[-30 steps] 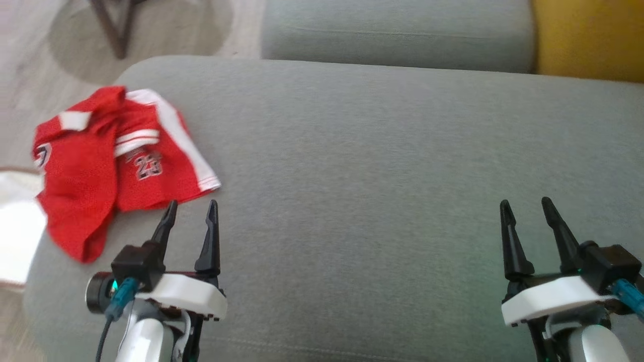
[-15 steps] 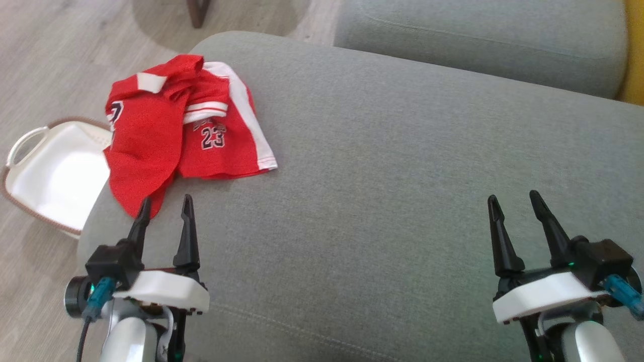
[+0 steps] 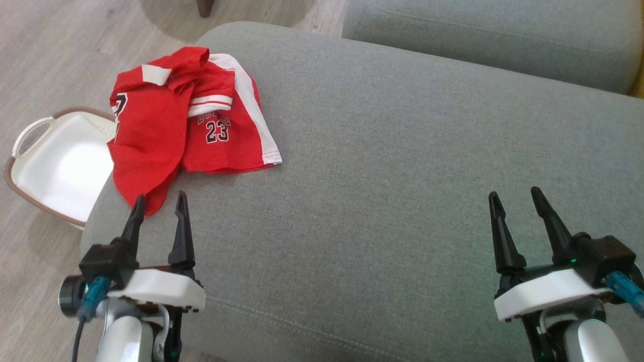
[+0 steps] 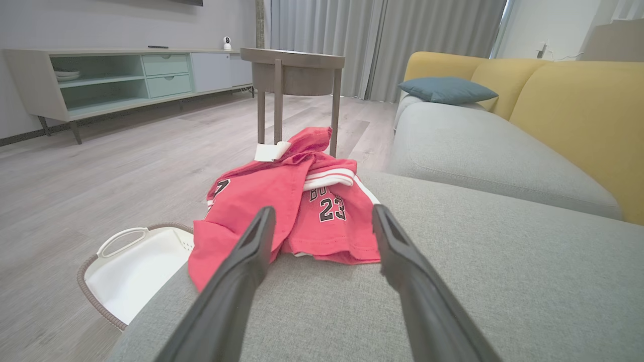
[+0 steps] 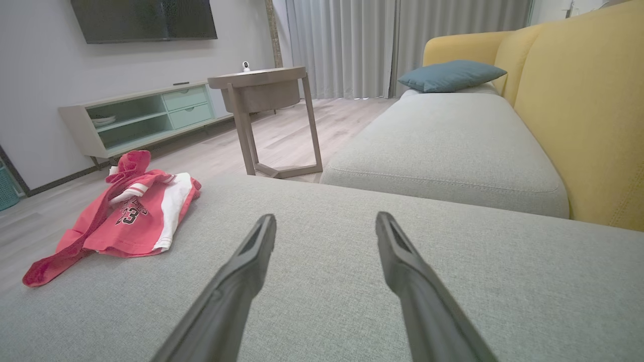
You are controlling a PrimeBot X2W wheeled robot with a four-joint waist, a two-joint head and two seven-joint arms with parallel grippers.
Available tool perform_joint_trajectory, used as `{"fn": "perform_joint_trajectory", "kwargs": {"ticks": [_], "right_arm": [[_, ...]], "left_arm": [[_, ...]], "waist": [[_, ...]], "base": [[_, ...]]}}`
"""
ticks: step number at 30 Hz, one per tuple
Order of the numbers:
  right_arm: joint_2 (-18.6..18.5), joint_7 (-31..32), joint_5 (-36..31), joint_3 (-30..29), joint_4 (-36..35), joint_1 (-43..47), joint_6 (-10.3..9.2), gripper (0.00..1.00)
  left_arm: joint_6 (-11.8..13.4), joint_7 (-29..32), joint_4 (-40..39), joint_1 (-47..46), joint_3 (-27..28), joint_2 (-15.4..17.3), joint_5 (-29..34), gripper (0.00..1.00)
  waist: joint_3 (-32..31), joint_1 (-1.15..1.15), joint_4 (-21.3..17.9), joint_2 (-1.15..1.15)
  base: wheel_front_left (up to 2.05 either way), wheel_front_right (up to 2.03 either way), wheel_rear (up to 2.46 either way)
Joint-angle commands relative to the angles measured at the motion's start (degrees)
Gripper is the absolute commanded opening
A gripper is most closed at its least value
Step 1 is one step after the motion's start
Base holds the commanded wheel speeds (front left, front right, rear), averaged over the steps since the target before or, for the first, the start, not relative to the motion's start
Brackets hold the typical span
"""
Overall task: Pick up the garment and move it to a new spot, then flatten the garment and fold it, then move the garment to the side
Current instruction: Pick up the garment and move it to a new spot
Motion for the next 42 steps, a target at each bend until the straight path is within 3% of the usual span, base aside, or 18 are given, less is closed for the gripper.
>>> {"fn": "perform_joint_trajectory", "kwargs": {"ticks": [1, 10, 21, 33, 34, 35, 36, 42], "right_arm": [[-0.96, 0.17, 0.11, 1.45, -2.44, -3.27, 0.44, 1.00], [-3.60, 2.95, -0.29, 2.08, -5.78, -6.91, 0.44, 1.00], [-6.85, 4.47, 0.41, 2.59, -7.81, -12.05, 0.44, 1.00], [-6.96, 3.92, 1.08, 2.74, -7.13, -12.71, 0.44, 1.00], [-6.91, 3.89, 1.11, 2.68, -7.05, -12.67, 0.44, 1.00], [-6.82, 3.85, 1.15, 2.59, -6.97, -12.61, 0.44, 1.00], [-6.68, 3.81, 1.22, 2.48, -6.85, -12.52, 0.44, 1.00], [-5.77, 3.32, 1.38, 1.66, -5.96, -11.29, 0.44, 1.00]], "left_arm": [[0.04, -0.71, -2.33, -2.78, 1.45, 0.54, 0.79, 1.00], [-1.82, -0.55, 2.42, -11.68, -1.13, 0.51, -1.07, 1.00], [-3.83, 8.35, 25.36, -33.67, -3.49, 0.51, -6.32, 1.00], [-4.69, 19.16, 47.01, -46.87, -4.45, 0.80, -8.73, 1.00], [-4.72, 20.09, 48.28, -47.43, -4.55, 0.81, -8.83, 0.87], [-4.64, 20.40, 49.19, -47.92, -4.66, 0.87, -8.81, 0.34], [-4.62, 20.55, 50.02, -48.26, -4.89, 0.96, -8.69, 0.00], [-2.39, 12.37, 50.27, -48.24, -7.03, 2.08, -5.98, 0.00]], "waist": [[0.51, 0.00, -0.20, 0.00], [9.39, 0.00, -2.05, 0.00], [19.86, 0.00, -6.59, 0.00], [21.65, 0.00, -8.63, 0.00], [21.54, 0.00, -8.71, 0.00], [21.40, 0.00, -8.77, 0.00], [21.20, 0.00, -8.82, 0.00], [18.29, 0.00, -8.60, 0.00]], "base": [[0.00, 0.00, 0.00], [0.00, 0.00, 0.00], [0.00, 0.00, 0.00], [0.00, 0.00, 0.00], [0.00, 0.00, 0.00], [0.00, 0.00, 0.00], [0.00, 0.00, 0.00], [0.00, 0.00, 0.00]]}}
